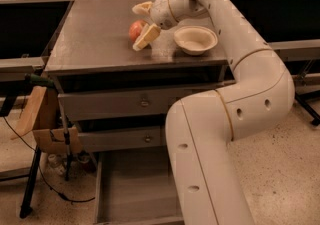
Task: Pick apple from bottom drawer and place on counter
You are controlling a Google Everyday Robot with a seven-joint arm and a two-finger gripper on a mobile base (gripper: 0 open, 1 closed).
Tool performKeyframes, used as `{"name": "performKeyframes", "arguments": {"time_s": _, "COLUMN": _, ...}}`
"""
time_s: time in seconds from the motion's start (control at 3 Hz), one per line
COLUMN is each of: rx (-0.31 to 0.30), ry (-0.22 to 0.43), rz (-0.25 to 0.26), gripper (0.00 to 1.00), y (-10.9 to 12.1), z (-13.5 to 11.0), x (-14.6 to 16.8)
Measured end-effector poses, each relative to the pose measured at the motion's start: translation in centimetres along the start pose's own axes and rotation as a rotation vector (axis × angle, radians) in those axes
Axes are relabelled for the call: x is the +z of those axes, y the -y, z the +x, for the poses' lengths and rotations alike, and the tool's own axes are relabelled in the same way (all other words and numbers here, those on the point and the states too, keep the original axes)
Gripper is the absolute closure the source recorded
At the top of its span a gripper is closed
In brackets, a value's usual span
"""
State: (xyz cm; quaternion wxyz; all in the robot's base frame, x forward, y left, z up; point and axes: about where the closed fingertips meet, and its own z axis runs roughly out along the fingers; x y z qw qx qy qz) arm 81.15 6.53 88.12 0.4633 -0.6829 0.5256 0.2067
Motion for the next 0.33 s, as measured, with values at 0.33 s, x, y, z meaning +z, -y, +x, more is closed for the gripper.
{"name": "performKeyframes", "arguments": {"time_s": 0.33, "rx": 0.0, "ry": 0.0, "rz": 0.0, "gripper": 0.0, "y": 0.0, "z": 0.0, "x": 0.0}}
